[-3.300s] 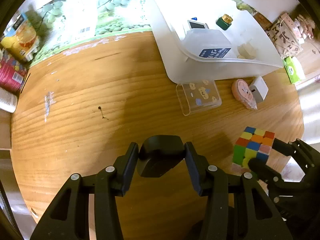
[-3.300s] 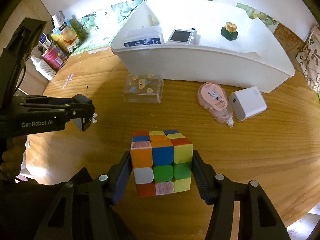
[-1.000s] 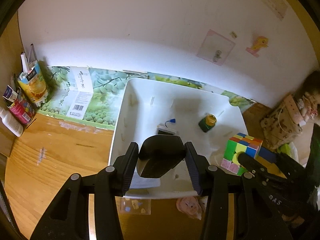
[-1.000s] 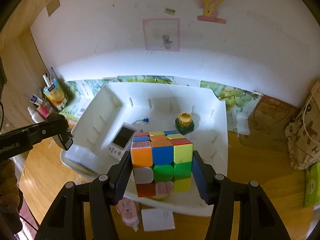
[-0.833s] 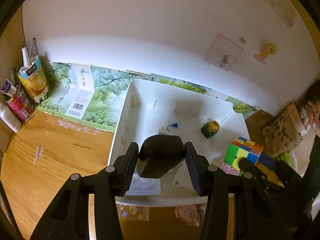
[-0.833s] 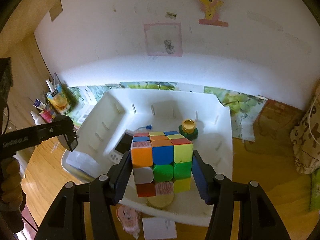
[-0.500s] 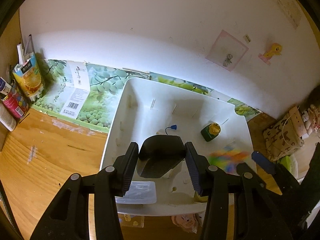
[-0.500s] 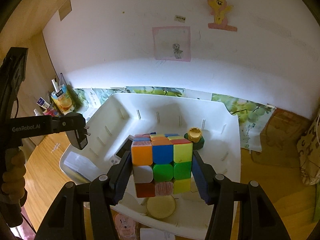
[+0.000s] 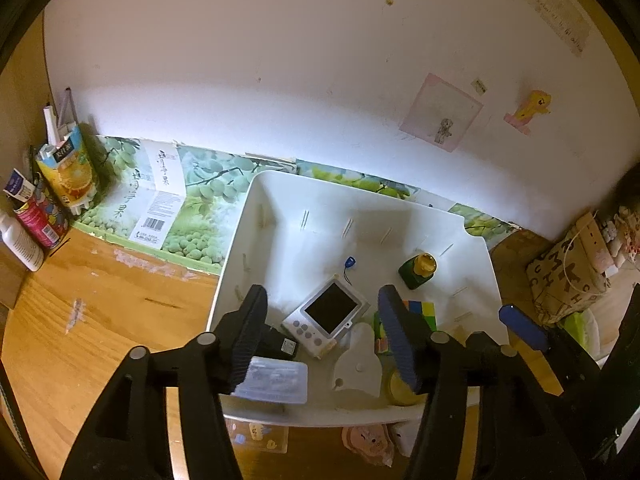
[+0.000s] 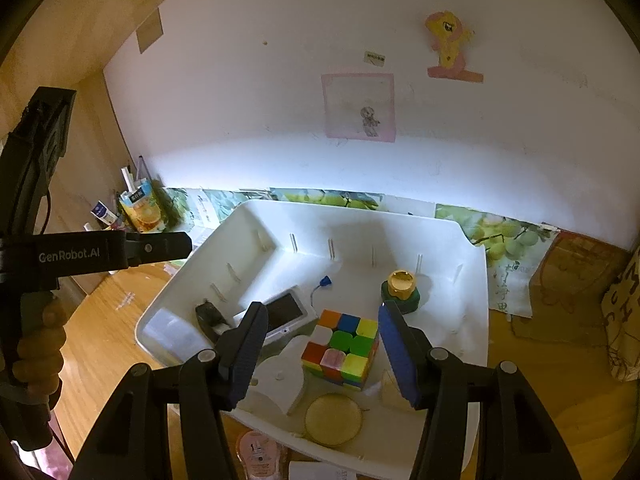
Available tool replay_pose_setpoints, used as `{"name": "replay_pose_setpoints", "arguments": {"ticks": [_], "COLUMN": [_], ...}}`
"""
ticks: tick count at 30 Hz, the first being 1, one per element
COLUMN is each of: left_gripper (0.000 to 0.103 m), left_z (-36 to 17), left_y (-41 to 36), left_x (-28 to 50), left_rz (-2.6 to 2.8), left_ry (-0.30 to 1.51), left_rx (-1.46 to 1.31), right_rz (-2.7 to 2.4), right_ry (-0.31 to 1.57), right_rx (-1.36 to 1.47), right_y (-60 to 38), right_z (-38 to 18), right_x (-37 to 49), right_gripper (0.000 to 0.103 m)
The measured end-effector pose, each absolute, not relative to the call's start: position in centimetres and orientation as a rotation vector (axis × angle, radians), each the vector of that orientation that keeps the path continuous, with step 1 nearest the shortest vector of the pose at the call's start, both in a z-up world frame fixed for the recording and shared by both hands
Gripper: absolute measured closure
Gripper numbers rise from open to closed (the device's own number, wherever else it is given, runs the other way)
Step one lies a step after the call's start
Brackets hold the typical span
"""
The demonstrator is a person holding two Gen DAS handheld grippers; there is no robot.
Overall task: Organize rigid objects
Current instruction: 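Open both grippers to drop the black plug and Rubik's cube into the bin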
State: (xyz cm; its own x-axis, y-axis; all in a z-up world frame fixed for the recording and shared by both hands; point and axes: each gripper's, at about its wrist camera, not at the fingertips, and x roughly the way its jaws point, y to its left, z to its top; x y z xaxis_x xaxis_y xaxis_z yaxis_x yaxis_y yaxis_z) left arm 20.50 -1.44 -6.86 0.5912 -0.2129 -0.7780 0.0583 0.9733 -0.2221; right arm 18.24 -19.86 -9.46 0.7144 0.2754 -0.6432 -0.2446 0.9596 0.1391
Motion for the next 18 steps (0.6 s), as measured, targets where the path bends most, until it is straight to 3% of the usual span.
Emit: {"name": "replay_pose_setpoints", "arguments": {"ticks": [5,18], "left_gripper": [0.035,0.031], "left_z": [-5.7,-2.5], "left_y": [-1.6,-0.3], "left_x": [19.3,14.7], "left_rz": [-0.142,-0.051], "left_ry": [0.899,0.821], "left_rx": [-0.166,-0.193], "right_rz": [0.313,0.364], "right_ry": [0.697,0.571], "right_rx": [0.045,0.026], "right_y": [-19.9,-19.9], "right_z": [-8.7,-5.9], "right_x": [17.5,14.2], "right_gripper": [0.042,0.023]}}
